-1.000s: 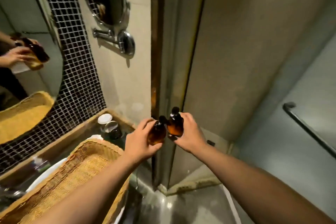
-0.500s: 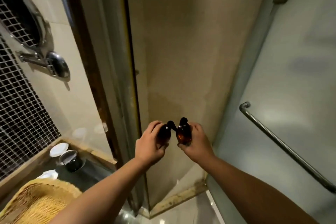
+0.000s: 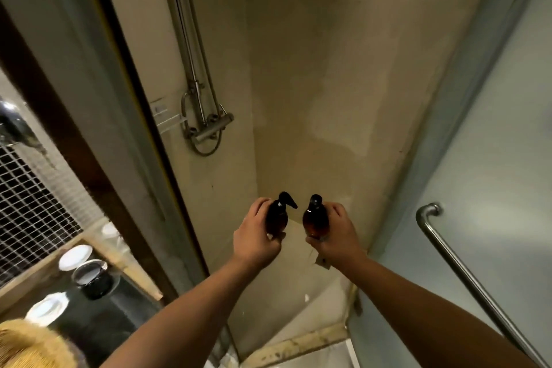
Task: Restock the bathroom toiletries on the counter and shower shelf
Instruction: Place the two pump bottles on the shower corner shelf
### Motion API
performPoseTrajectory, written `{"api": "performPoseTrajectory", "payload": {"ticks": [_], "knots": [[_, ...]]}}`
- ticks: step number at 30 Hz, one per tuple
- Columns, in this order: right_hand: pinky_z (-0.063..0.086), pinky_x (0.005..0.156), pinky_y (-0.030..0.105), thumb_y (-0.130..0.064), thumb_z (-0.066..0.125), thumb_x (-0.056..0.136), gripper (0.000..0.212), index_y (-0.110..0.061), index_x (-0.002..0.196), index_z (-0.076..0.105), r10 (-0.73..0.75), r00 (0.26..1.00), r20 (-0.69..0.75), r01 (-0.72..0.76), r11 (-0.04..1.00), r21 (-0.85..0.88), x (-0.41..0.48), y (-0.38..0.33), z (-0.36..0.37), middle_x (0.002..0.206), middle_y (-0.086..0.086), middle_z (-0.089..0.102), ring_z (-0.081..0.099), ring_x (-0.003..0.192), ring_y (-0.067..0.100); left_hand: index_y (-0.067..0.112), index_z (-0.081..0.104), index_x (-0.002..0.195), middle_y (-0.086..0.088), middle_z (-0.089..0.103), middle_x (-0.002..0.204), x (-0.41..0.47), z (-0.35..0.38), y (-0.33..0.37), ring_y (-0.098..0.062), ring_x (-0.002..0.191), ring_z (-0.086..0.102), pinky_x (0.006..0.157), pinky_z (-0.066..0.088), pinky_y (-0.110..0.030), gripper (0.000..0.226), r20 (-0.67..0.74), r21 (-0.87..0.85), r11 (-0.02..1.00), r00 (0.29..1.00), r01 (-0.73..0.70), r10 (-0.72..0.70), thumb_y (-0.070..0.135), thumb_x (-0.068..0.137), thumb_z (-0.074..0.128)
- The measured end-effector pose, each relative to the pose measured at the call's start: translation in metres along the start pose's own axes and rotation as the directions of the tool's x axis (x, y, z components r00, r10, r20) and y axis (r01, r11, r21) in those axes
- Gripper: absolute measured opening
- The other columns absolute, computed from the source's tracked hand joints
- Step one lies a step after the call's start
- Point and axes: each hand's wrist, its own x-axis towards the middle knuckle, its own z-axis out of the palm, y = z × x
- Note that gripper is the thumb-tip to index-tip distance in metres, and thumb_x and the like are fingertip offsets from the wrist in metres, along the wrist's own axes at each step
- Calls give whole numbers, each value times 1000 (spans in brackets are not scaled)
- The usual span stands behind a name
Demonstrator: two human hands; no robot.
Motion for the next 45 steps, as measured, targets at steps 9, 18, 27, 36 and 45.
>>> {"api": "performPoseTrajectory", "payload": {"ticks": [9,18,27,36,45], "knots": [[40,95,18,-32,90,66,83,-29,135,44,36,997,69,-34,999,-21,103,32,12,130,-13,44,53,115,13,47,33,129,24,39,135,106,40,-21,-9,113,53,91,46,-25,78,6,-99,994,999,43,-43,35,71,83],[43,82,25,-23,90,62,73,-21,126,55,21,999,38,-22,999,25,241,8,23,116,-3,52,54,104,18,39,38,134,22,40,136,227,47,-44,-12,112,56,79,56,-34,77,-35,-62,998,999,-28,26,35,70,82],[44,86,28,-4,77,60,63,-11,119,57,-51,998,41,43,980,195,388,-46,82,114,6,53,48,103,16,28,49,134,10,47,137,320,39,-89,-14,120,53,94,50,-33,75,-322,-278,940,903,196,-283,12,68,79],[54,79,40,-21,78,63,42,-26,99,56,-475,861,180,376,834,403,552,-122,187,99,5,61,60,95,25,36,47,131,25,42,136,419,-28,-158,9,119,46,93,33,-3,80,-560,-169,973,797,155,-224,11,64,82],[45,102,39,-24,88,67,80,-26,134,45,-675,695,250,498,702,509,634,-224,253,132,2,47,50,120,23,31,42,138,13,45,140,449,-162,-208,-7,124,49,101,41,-19,85,-706,8,927,659,374,-259,28,67,89]]}}
